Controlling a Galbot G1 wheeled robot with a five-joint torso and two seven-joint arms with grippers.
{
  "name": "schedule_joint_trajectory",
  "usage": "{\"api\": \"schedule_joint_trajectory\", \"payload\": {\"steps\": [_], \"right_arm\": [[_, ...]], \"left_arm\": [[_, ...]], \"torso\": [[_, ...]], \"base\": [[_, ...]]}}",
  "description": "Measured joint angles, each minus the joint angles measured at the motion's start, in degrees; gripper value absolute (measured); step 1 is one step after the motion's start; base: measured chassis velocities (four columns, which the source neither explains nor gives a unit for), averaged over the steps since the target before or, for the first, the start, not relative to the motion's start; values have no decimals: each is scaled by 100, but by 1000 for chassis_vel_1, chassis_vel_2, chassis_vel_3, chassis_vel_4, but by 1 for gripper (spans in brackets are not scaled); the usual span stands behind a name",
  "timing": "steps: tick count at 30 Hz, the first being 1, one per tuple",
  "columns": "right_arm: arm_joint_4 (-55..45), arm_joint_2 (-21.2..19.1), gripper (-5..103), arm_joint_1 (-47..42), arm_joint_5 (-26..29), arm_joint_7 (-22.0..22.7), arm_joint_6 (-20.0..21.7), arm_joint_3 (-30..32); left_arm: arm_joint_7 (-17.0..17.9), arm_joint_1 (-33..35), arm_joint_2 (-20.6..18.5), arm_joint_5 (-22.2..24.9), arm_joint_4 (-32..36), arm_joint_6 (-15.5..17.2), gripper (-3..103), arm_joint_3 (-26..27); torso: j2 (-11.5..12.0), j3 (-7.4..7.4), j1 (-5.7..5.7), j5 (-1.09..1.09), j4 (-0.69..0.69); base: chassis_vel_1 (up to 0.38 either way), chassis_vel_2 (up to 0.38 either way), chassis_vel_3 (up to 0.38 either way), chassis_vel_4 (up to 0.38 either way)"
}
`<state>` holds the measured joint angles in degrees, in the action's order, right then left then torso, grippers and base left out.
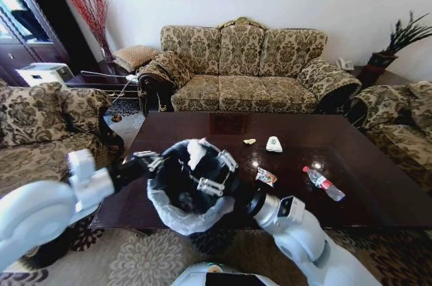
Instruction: Move to the front of the table and place the trash on the table into the trash bin.
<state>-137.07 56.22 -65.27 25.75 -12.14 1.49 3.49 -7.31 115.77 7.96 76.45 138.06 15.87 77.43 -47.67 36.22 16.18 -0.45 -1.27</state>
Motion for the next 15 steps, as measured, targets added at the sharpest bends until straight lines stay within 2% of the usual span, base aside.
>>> {"api": "schedule_joint_trajectory", "payload": {"steps": [1, 2, 3, 5, 6, 8, 9, 10, 12, 13, 14, 15], "right_arm": [[-53, -62, 85, 54, 154, 65, 99, 61], [-53, -62, 85, 54, 154, 65, 99, 61], [-133, -122, 90, 91, 307, 77, 168, 102], [-499, -335, 98, 186, 1180, 255, 396, 193], [-499, -335, 98, 186, 1180, 255, 396, 193], [-597, -475, 100, 164, 1417, 643, 826, 292], [-612, -662, 100, 55, 1335, 765, 1262, 432], [-612, -810, 100, -7, 1313, 689, 1441, 523], [-612, -869, 100, -13, 1360, 680, 1451, 545], [-615, -933, 100, 76, 1831, 852, 1386, 561], [-615, -933, 100, 76, 1831, 852, 1386, 561], [-617, -954, 100, 153, 2061, 971, 1477, 568]], "left_arm": [[-71, -46, -276, 35, -122, -9, 1, -46], [-71, -46, -276, 35, -122, -9, 1, -46], [-112, -59, -388, 51, -182, -12, 1, -57], [-135, -80, -651, 77, -350, 0, 1, -83], [-135, -80, -651, 77, -350, 0, 1, -83], [-25, -77, -703, 65, -398, 127, 1, -93], [71, -68, -709, 20, -466, 239, 1, -105], [132, -62, -691, -82, -598, 275, 1, -111], [160, -62, -687, -129, -663, 281, 1, -112], [297, -77, -713, -245, -890, 288, 1, -111], [297, -77, -713, -245, -890, 288, 1, -111], [356, -86, -742, -262, -969, 288, 1, -110]], "torso": [[1, 1, 1, 3, 0], [1, 1, 1, 3, 0], [1, 1, 2, 2, 0], [0, 0, 2, 2, -3], [0, 0, 2, 2, -3], [0, -1, -1, 1, -4], [0, -1, -2, 0, -5], [0, -1, -2, -3, -4], [0, -1, -2, -4, -4], [0, -1, -2, 1, -4], [0, -1, -2, 1, -4], [0, -1, -1, 3, -5]], "base": [[0, 0, 0, 0], [0, 0, 0, 0], [0, 0, 0, 0], [0, 0, 0, 0], [0, 0, 0, 0], [0, 0, 0, 0], [0, 0, 0, 0], [0, 0, 0, 0], [0, 0, 0, 0], [0, 0, 0, 0], [0, 0, 0, 0], [0, 0, 0, 0]]}}
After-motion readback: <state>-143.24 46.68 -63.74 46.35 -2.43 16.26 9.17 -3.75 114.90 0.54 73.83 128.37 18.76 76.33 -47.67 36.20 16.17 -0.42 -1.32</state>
